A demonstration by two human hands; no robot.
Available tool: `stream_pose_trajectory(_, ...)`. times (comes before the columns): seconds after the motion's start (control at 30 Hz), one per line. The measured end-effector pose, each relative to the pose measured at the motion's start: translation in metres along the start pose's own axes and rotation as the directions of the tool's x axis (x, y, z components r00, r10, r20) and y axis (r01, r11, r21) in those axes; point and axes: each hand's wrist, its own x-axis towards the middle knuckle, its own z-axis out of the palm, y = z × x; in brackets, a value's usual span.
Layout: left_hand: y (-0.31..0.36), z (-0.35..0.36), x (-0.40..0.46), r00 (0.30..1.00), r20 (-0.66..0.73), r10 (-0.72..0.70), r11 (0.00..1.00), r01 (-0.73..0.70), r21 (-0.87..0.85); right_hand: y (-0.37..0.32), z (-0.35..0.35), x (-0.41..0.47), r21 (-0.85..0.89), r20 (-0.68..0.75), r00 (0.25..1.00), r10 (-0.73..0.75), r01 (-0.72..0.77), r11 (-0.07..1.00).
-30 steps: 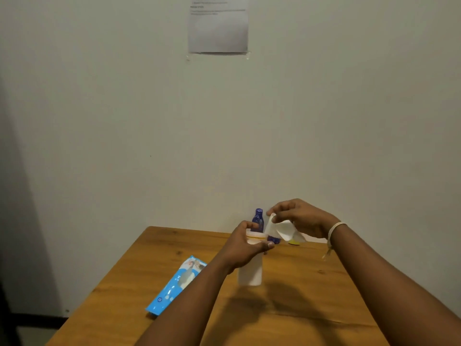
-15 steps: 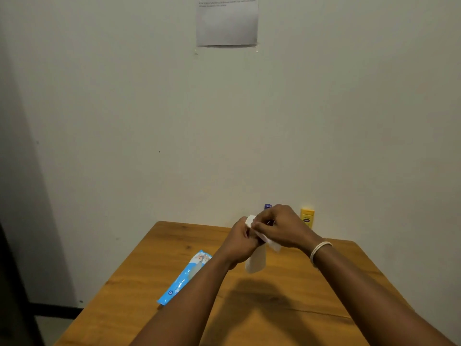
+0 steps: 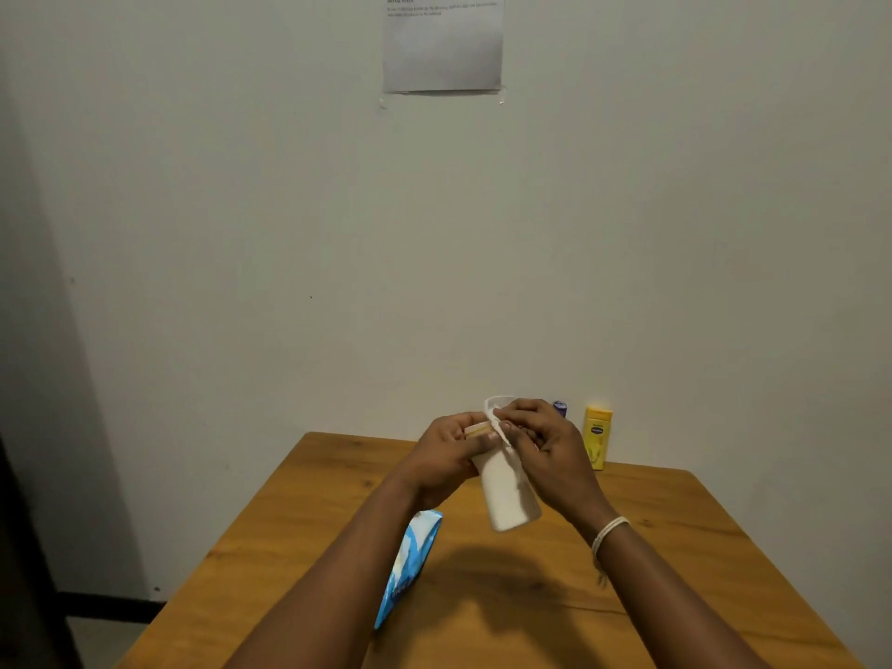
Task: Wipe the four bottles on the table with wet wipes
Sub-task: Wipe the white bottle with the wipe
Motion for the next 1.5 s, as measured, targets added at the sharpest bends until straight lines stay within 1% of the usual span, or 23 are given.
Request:
stream_pose_trajectory(0.07,0.004,-0.004,-0.002,0.999,0.024,-0.042,0.993,0.045,-0.113,0.001,-0.003,0.001,0.026,0.016,1.0,-0.002,0.001,1.0)
stream_pose_trajectory(0.17,0.006,-0.009,0.0,0.998,-0.024,-0.057,0.975,0.051,-0.215,-0.003,-0.003,-0.009,-0.016,0.043,0.996,-0.081,0.082,0.997)
stream_pose_trajectory(0.2,0.008,-0.01,0.001,0.997,-0.042,-0.059,0.971,0.048,-0.235,-0.003,-0.004,-0.018,-0.055,0.088,0.988,-0.127,0.133,0.99)
stream_pose_trajectory(0.27,0.01,-0.014,0.004,0.996,-0.047,-0.077,0.964,0.063,-0.259,-0.001,-0.005,-0.04,-0.146,0.25,0.941,-0.227,0.269,0.952)
stream_pose_trajectory(0.33,0.01,-0.015,0.005,0.991,-0.012,-0.133,0.966,0.127,-0.227,0.001,-0.011,-0.048,-0.17,0.385,0.887,-0.255,0.34,0.925)
stream_pose_trajectory(0.37,0.01,-0.013,0.005,0.987,0.008,-0.161,0.969,0.16,-0.186,0.0,-0.014,-0.042,-0.166,0.369,0.895,-0.252,0.33,0.929)
stream_pose_trajectory(0.43,0.012,-0.004,0.007,0.979,0.052,-0.196,0.97,0.202,-0.136,-0.003,-0.017,-0.021,-0.158,0.244,0.939,-0.244,0.287,0.945)
stream_pose_trajectory(0.47,0.012,-0.002,0.009,0.978,0.071,-0.195,0.967,0.204,-0.155,-0.006,-0.017,-0.011,-0.177,0.188,0.951,-0.244,0.277,0.944)
stream_pose_trajectory(0.53,0.015,0.002,0.011,0.98,0.084,-0.179,0.958,0.193,-0.214,-0.01,-0.014,-0.006,-0.22,0.147,0.957,-0.251,0.279,0.935)
stream_pose_trajectory(0.6,0.019,0.002,0.012,0.986,0.077,-0.147,0.969,0.159,-0.191,-0.01,-0.013,-0.023,-0.271,0.207,0.942,-0.265,0.315,0.909)
stream_pose_trajectory(0.67,0.019,-0.002,0.013,0.989,0.045,-0.139,0.981,0.144,-0.134,-0.008,-0.017,-0.046,-0.318,0.343,0.895,-0.284,0.395,0.862)
stream_pose_trajectory(0.73,0.015,-0.003,0.014,0.987,0.041,-0.153,0.98,0.157,-0.122,-0.004,-0.021,-0.05,-0.308,0.412,0.87,-0.271,0.413,0.857)
stream_pose_trajectory(0.77,0.012,-0.002,0.013,0.987,0.051,-0.154,0.979,0.159,-0.126,-0.004,-0.022,-0.042,-0.304,0.384,0.885,-0.263,0.39,0.869)
stream_pose_trajectory(0.83,0.012,0.003,0.013,0.985,0.077,-0.156,0.98,0.164,-0.114,-0.007,-0.021,-0.016,-0.284,0.222,0.944,-0.244,0.302,0.91)
stream_pose_trajectory(0.9,0.014,0.005,0.014,0.989,0.074,-0.129,0.984,0.137,-0.113,-0.013,-0.016,-0.001,-0.253,0.105,0.969,-0.222,0.242,0.937)
stream_pose_trajectory(0.93,0.015,0.003,0.015,0.993,0.049,-0.11,0.986,0.115,-0.118,-0.015,-0.012,-0.004,-0.254,0.112,0.967,-0.229,0.251,0.934)
stream_pose_trajectory(1.07,0.019,-0.017,0.02,0.998,-0.034,-0.051,0.987,0.045,-0.157,-0.013,-0.011,-0.058,-0.247,0.288,0.919,-0.27,0.343,0.906)
stream_pose_trajectory(1.1,0.019,-0.019,0.019,0.998,-0.035,-0.057,0.985,0.05,-0.165,-0.011,-0.014,-0.063,-0.231,0.282,0.924,-0.257,0.326,0.917)
stream_pose_trajectory(1.17,0.017,-0.016,0.016,0.997,0.002,-0.073,0.987,0.073,-0.142,-0.008,-0.017,-0.049,-0.186,0.161,0.964,-0.21,0.238,0.953)
stream_pose_trajectory(1.23,0.015,-0.007,0.014,0.995,0.067,-0.077,0.993,0.082,-0.079,-0.006,-0.019,-0.019,-0.149,-0.012,0.995,-0.101,0.098,0.984)
stream_pose_trajectory(1.3,0.014,-0.001,0.015,0.997,0.07,-0.034,0.997,0.039,-0.073,-0.006,-0.018,0.003,-0.032,-0.097,0.995,0.03,-0.033,0.999)
stream_pose_trajectory(1.4,0.022,-0.002,0.02,0.999,-0.01,0.046,0.989,-0.047,-0.137,-0.011,-0.012,-0.012,0.127,-0.058,0.979,0.194,-0.186,0.974)
stream_pose_trajectory(1.5,0.02,-0.009,0.019,0.997,-0.025,0.066,0.989,-0.069,-0.131,-0.01,-0.015,-0.045,0.279,0.089,0.931,0.354,-0.365,0.888)
